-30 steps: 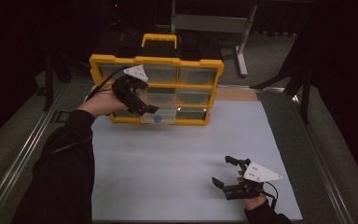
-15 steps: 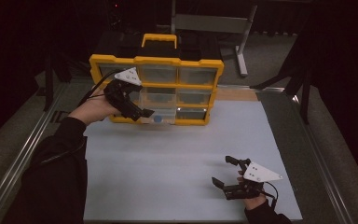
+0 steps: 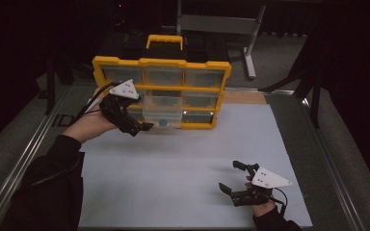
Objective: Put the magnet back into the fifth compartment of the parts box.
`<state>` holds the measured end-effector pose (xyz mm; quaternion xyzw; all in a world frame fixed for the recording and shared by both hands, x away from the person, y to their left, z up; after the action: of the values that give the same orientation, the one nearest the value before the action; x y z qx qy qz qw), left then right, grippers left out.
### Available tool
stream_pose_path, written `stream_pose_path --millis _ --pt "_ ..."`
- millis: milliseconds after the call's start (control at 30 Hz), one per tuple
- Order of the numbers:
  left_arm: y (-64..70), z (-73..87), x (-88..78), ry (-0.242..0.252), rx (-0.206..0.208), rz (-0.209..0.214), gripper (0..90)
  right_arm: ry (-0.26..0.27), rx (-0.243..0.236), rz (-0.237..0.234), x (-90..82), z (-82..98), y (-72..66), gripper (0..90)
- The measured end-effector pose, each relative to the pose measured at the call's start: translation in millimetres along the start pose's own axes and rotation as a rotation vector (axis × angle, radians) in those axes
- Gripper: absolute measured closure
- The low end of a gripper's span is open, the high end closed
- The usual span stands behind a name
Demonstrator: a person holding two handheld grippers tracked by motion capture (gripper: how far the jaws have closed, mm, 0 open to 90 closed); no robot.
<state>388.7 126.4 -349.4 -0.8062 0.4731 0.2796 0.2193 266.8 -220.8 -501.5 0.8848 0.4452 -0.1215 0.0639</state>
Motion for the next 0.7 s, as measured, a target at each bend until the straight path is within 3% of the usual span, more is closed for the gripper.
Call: stream_pose_path --millis 300,700 --pt "14.9 20.0 -3.3 0.014 -0.016 -0.048 0.0 0.001 -0.004 -0.001 0.6 -0.3 -0.7 9.8" --pt "39.0 46.0 -3.9 0.039 -0.039 -0.033 0.0 0.0 -0.003 -0.002 0.5 -0.7 -1.3 9.8"
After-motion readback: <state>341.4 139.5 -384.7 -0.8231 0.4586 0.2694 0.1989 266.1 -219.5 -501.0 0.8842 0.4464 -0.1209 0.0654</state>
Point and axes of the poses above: each handheld gripper's, and its own axes: x roughly forward along the jaws, z roughly out of its underside, y roughly to its right, the point moved 5 cm from there along x, roughly forward along the jaws
